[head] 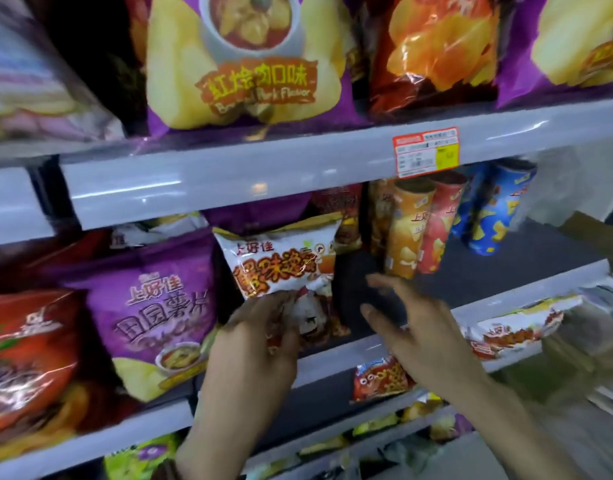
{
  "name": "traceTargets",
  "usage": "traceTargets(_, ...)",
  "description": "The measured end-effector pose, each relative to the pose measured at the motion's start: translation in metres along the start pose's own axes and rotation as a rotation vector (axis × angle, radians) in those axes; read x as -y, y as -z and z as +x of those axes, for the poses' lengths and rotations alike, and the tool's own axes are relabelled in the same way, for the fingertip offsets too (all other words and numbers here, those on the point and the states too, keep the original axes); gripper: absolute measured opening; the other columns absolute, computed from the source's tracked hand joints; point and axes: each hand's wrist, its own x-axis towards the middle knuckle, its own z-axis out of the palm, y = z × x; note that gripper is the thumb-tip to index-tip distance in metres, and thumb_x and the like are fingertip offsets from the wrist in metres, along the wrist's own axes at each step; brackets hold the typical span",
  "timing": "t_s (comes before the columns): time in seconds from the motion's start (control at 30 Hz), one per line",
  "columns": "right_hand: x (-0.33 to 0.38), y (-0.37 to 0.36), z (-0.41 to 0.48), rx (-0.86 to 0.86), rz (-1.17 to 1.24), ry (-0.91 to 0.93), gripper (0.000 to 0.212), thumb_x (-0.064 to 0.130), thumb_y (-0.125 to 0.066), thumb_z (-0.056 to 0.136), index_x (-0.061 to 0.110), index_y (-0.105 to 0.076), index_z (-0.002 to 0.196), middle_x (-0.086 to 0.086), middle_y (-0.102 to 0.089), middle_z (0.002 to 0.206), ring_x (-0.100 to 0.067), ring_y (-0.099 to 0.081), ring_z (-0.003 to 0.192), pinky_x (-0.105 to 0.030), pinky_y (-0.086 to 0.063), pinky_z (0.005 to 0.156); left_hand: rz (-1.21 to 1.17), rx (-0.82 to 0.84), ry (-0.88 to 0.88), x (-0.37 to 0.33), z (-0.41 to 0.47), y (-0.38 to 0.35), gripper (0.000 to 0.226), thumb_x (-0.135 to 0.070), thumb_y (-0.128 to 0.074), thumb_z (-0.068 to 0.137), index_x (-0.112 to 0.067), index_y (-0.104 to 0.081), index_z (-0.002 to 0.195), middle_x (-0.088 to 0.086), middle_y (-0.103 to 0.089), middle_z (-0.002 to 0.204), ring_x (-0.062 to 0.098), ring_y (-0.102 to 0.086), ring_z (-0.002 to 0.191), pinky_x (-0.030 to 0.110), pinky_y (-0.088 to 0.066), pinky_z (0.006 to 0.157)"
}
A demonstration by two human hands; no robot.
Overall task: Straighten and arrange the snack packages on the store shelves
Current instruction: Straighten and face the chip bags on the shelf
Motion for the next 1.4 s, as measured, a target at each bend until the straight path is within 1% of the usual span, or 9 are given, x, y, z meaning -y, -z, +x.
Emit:
traceTargets(0.13, 0.003, -0.033, 0.014, 0.099, 0.29, -0.075, 0.079, 0.062, -0.068, 0.085, 0.037, -0.039, 0.154, 0.022, -0.053, 0.145, 0.001, -0.05, 0.132, -0.022, -0.042, 0.103, -0.042, -0.235, 0.079, 0.028, -0.014, 0.012, 0.03, -0.025, -0.071, 0.094, -0.031, -0.072, 0.124, -0.013, -0.071, 0.099, -0.003, -0.063, 0.078, 0.01, -0.049, 0.073)
traceTargets(0.27, 0.0, -0.062, 0.03, 0.202, 0.553, -0.149, 0.095, 0.068, -0.082, 0.073, 0.047, -0.033, 0.152, 0.04, -0.05, 0.141, 0.011, -0.046, 0.135, -0.029, -0.042, 0.111, -0.086, -0.456, 0.166, 0.058, -0.029, 0.025, 0.044, -0.021, -0.071, 0.088, -0.027, -0.067, 0.132, -0.004, -0.068, 0.118, 0.024, -0.069, 0.102, 0.033, -0.051, 0.087)
traceTargets(0.37, 0.001, -0.073, 0.039, 0.255, 0.63, -0.17, 0.09, 0.039, -0.086, 0.075, 0.044, -0.035, 0.15, 0.043, -0.055, 0.128, 0.026, -0.049, 0.119, -0.009, -0.045, 0.097, -0.062, -0.571, 0.245, 0.079, -0.04, 0.035, 0.063, -0.008, -0.078, 0.088, -0.024, -0.055, 0.144, 0.005, -0.056, 0.128, 0.03, -0.06, 0.116, 0.045, -0.049, 0.099)
traceTargets(0.47, 0.0, -0.083, 0.042, 0.298, 0.597, -0.154, 0.082, 0.024, -0.087, 0.078, 0.033, -0.044, 0.147, 0.037, -0.061, 0.127, 0.022, -0.053, 0.117, 0.0, -0.042, 0.087, -0.046, -0.592, 0.297, 0.096, -0.046, 0.038, 0.075, -0.009, -0.081, 0.087, -0.017, -0.045, 0.152, 0.012, -0.053, 0.136, 0.033, -0.052, 0.127, 0.048, -0.045, 0.106)
traceTargets(0.7, -0.004, -0.089, 0.044, 0.235, 0.58, -0.163, 0.08, 0.028, -0.092, 0.066, 0.026, -0.056, 0.137, 0.017, -0.071, 0.125, 0.001, -0.065, 0.116, -0.015, -0.051, 0.093, -0.173, -0.464, 0.368, 0.096, -0.037, 0.041, 0.097, -0.047, -0.074, 0.09, -0.017, -0.023, 0.167, 0.002, -0.036, 0.168, 0.017, -0.035, 0.152, 0.026, -0.028, 0.116)
traceTargets(0.9, -0.007, -0.073, 0.037, 0.07, 0.589, -0.131, 0.072, 0.017, -0.092, 0.071, 0.027, -0.058, 0.133, 0.025, -0.07, 0.123, 0.01, -0.062, 0.115, -0.004, -0.046, 0.086, -0.402, -0.423, 0.463, 0.117, -0.016, 0.043, 0.083, -0.053, -0.089, 0.077, -0.03, -0.049, 0.146, -0.01, -0.074, 0.124, 0.014, -0.071, 0.111, 0.038, -0.054, 0.1)
traceTargets(1.0, -0.013, -0.06, 0.032, 0.012, 0.613, -0.159, 0.071, 0.017, -0.091, 0.072, 0.028, -0.059, 0.135, 0.019, -0.071, 0.125, 0.004, -0.063, 0.117, -0.016, -0.05, 0.093, -0.537, -0.386, 0.484, 0.131, -0.009, 0.042, 0.09, -0.058, -0.098, 0.059, -0.03, -0.059, 0.135, -0.008, -0.078, 0.119, 0.016, -0.076, 0.106, 0.049, -0.059, 0.099)
traceTargets(1.17, -0.019, -0.041, 0.027, -0.054, 0.608, -0.2, 0.074, 0.025, -0.09, 0.068, 0.025, -0.058, 0.135, 0.011, -0.071, 0.126, -0.005, -0.066, 0.117, -0.027, -0.05, 0.097, -0.508, -0.401, 0.363, 0.106, -0.011, 0.034, 0.085, -0.036, -0.1, 0.06, -0.026, -0.058, 0.134, -0.023, -0.077, 0.104, 0.0, -0.076, 0.091, 0.028, -0.064, 0.083)
traceTargets(1.4, -0.013, -0.041, 0.024, -0.053, 0.609, -0.2, 0.077, 0.027, -0.09, 0.066, 0.025, -0.056, 0.136, 0.017, -0.066, 0.129, 0.009, -0.059, 0.119, -0.017, -0.048, 0.101, -0.655, -0.513, 0.253, 0.084, -0.035, 0.038, 0.085, -0.028, -0.098, 0.059, -0.017, -0.057, 0.133, -0.003, -0.078, 0.112, 0.015, -0.079, 0.096, 0.028, -0.064, 0.078)
